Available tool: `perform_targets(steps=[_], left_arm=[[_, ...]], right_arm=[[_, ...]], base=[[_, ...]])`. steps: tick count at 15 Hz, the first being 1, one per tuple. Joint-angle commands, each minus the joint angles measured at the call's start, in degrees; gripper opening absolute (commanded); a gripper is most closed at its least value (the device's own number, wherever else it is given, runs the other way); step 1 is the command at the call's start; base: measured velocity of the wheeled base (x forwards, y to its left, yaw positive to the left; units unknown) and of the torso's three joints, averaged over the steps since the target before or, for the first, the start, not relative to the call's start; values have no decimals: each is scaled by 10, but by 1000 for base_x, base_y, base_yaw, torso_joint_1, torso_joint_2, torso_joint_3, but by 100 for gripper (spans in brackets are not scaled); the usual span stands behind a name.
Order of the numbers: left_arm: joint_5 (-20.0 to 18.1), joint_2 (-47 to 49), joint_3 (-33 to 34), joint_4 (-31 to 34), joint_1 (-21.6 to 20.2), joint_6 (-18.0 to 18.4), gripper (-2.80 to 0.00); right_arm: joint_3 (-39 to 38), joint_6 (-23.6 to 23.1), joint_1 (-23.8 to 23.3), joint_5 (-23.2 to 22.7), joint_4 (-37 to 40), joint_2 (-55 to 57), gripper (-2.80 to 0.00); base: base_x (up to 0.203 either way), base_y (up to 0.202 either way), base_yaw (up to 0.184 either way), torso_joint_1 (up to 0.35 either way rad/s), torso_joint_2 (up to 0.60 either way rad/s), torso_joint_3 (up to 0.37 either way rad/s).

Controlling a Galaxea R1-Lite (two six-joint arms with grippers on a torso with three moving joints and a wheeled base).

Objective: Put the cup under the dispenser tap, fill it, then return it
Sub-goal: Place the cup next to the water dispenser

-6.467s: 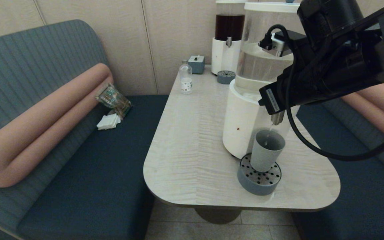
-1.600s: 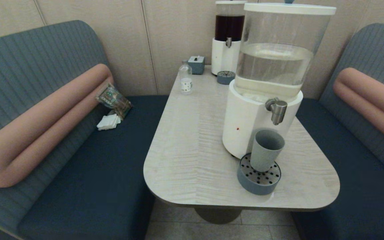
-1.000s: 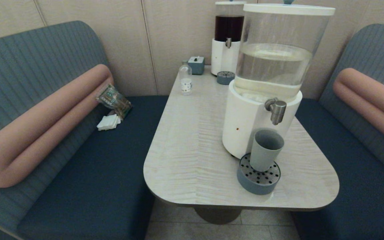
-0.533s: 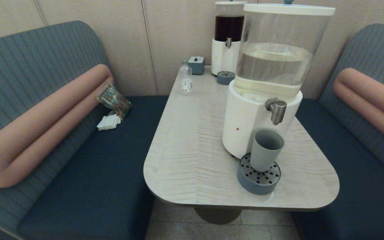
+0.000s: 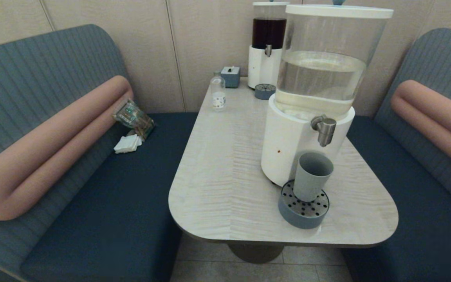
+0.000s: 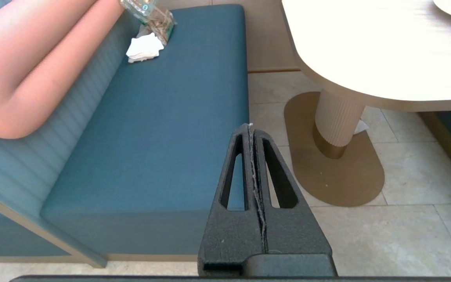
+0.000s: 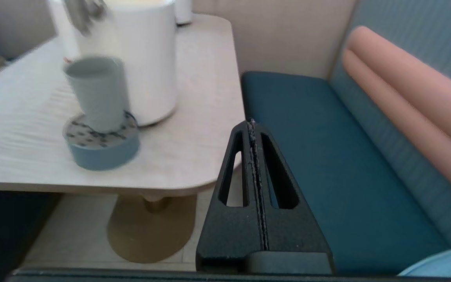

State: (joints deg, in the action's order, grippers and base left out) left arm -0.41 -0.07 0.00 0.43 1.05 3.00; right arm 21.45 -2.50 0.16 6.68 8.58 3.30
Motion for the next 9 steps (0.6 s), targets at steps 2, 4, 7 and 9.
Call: perform_targets(steps=[2,4,7,9], left_arm=[[0,-1,0,0,0,0,-280],[0,-1,0,0,0,0,-280],[0,-1,0,-1,0,0,-280],[1,-1,0,0,0,0,-280]], right_arm=[[-132,-3,0,9,-90,-34,-280],[-196,-4,0,8,-128,-34,-280],[-202,5,0,-19,-112,-33,-280],[-201,3,0,-26,-106,-33,-280]], base=[[0,0,0,0,0,0],[0,0,0,0,0,0],[0,0,0,0,0,0],[0,0,0,0,0,0]])
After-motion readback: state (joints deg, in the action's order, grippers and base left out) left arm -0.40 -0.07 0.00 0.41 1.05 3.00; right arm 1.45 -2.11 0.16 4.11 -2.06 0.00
